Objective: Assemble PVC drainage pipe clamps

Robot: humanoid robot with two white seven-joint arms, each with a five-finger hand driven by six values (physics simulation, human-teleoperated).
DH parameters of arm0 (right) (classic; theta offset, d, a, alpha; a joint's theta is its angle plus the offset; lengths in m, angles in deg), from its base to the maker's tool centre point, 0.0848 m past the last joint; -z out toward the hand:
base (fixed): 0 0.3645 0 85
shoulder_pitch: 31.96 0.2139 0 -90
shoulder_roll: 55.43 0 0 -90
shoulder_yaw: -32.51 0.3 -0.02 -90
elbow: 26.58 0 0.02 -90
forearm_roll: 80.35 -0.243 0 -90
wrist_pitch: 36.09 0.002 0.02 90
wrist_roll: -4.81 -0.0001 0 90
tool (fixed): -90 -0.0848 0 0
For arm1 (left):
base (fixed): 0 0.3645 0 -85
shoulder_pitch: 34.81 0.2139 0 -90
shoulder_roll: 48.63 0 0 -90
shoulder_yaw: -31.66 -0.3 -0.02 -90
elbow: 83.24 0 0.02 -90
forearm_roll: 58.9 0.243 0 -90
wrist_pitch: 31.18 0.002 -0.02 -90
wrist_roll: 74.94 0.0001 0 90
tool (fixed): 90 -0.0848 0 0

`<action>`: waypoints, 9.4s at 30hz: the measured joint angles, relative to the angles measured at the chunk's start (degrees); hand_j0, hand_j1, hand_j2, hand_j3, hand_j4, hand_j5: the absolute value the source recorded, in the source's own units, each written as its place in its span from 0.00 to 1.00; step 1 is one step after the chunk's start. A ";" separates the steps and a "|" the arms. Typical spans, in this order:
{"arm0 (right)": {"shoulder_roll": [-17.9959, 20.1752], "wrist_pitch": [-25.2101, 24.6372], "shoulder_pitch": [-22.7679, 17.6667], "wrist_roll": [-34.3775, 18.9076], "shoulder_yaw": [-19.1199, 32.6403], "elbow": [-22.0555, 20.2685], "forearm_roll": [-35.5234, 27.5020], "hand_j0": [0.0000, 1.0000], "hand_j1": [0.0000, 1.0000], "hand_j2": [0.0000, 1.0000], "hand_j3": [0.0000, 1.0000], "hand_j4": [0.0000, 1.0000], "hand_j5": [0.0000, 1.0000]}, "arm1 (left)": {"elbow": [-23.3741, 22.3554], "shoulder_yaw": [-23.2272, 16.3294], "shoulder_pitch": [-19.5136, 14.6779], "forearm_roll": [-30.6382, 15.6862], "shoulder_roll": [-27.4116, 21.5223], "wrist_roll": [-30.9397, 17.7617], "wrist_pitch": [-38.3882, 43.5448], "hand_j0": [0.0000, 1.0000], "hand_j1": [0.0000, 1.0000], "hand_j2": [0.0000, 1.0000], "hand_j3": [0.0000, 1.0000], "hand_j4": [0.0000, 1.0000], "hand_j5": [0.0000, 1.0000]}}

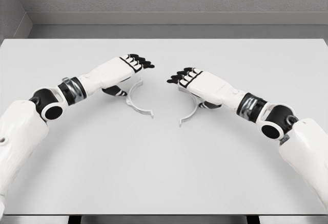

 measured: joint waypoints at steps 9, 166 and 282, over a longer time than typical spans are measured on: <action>-1.98 -0.09 0.61 0.00 -0.92 0.30 0.18 1.00 1.00 1.00 1.00 1.00 1.00 | -1.08 0.00 -0.35 0.00 0.32 0.00 0.00 1.00 1.00 1.00 1.00 1.00 1.00; 13.65 9.91 -28.48 -5.02 44.61 -9.57 -22.96 1.00 1.00 1.00 1.00 1.00 1.00 | 10.30 0.06 5.89 -2.97 -5.20 -0.05 0.00 1.00 1.00 1.00 1.00 1.00 1.00; 13.58 9.91 -28.83 -5.02 44.61 -9.63 -23.04 1.00 1.00 1.00 1.00 1.00 1.00 | 7.25 -0.99 4.75 -1.21 3.31 -2.89 -0.02 1.00 1.00 1.00 1.00 1.00 1.00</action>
